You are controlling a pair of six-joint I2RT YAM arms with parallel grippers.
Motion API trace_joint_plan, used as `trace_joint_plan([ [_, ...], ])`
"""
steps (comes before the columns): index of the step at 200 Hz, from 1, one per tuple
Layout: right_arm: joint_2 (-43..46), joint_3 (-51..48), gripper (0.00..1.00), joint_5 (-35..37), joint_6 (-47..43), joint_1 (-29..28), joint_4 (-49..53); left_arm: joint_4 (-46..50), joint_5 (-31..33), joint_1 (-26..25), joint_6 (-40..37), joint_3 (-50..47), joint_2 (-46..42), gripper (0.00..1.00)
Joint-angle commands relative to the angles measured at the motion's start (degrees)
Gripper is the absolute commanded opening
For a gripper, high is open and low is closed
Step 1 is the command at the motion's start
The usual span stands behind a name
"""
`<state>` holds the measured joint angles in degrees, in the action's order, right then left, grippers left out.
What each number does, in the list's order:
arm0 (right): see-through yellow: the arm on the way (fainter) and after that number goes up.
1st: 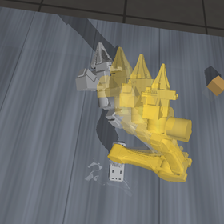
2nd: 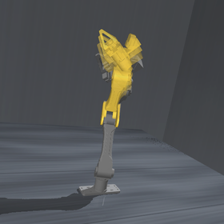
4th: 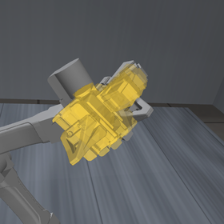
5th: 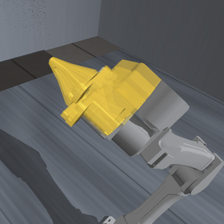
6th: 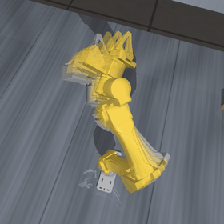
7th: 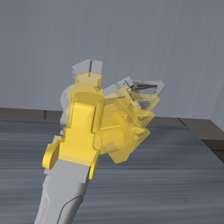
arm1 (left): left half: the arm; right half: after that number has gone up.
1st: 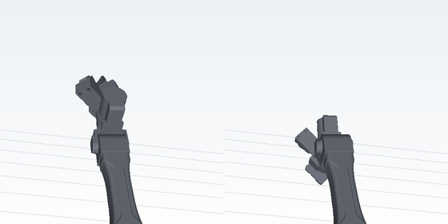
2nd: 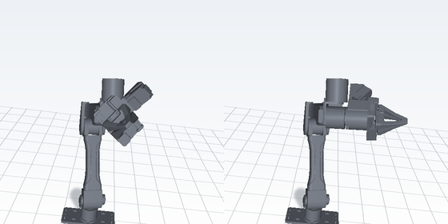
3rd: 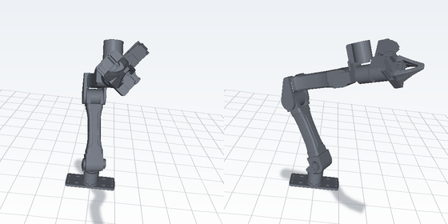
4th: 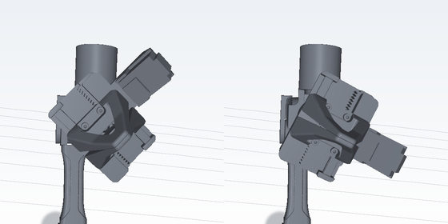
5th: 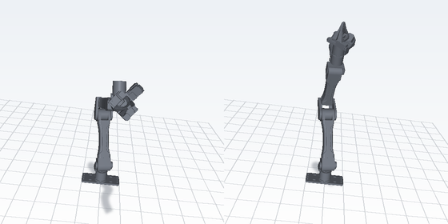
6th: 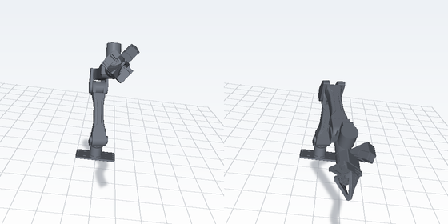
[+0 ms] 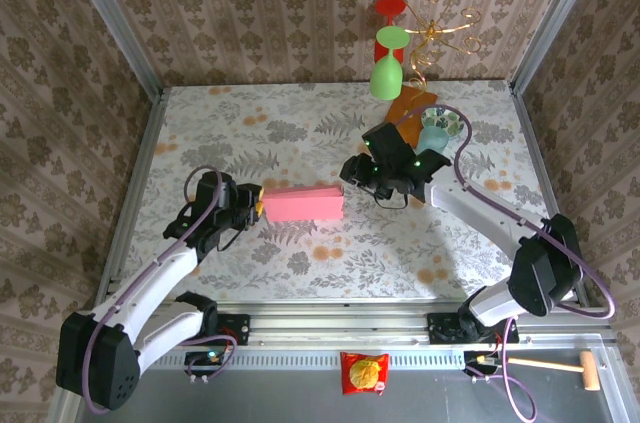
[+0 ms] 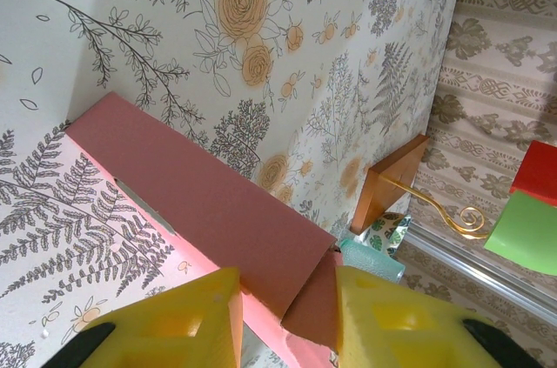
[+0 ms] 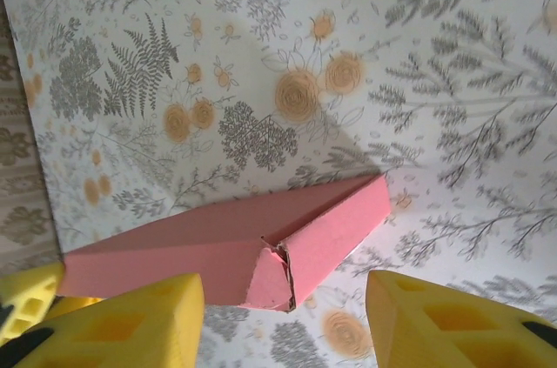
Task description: Fold the paper box
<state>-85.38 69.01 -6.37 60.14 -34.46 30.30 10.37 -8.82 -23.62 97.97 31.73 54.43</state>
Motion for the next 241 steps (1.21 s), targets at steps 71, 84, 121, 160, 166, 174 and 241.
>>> trace_joint_plan([
  [71,-3.28,-2.16,0.41,-9.79,11.85,0.58,-1.9,4.91,-0.92,-0.73,0.79,-0.88,1.84,0.3],
  [84,-3.3,-2.71,0.4,-9.98,12.27,0.58,-2.61,4.71,-0.99,-0.73,0.76,-0.96,1.98,0.3],
  [121,-3.65,-3.97,0.3,-9.61,12.9,0.7,-3.78,4.21,-1.12,-0.73,0.83,-0.96,2.5,0.3],
  [160,-3.92,-5.11,0.25,-9.87,12.99,1.15,-4.32,4.37,-1.35,-0.73,0.68,-0.88,2.45,0.3],
  [166,-3.99,-5.43,0.25,-9.95,12.99,1.23,-4.46,4.38,-1.31,-0.73,0.63,-0.88,2.3,0.3],
  [174,-4.13,-5.71,0.24,-10.0,12.99,1.32,-4.62,4.49,-1.38,-0.73,0.47,-0.88,2.15,0.3],
  [241,-4.25,-7.5,0.13,-9.68,12.3,1.85,-4.49,4.31,-4.04,0.15,-3.79,0.16,1.25,0.39],
])
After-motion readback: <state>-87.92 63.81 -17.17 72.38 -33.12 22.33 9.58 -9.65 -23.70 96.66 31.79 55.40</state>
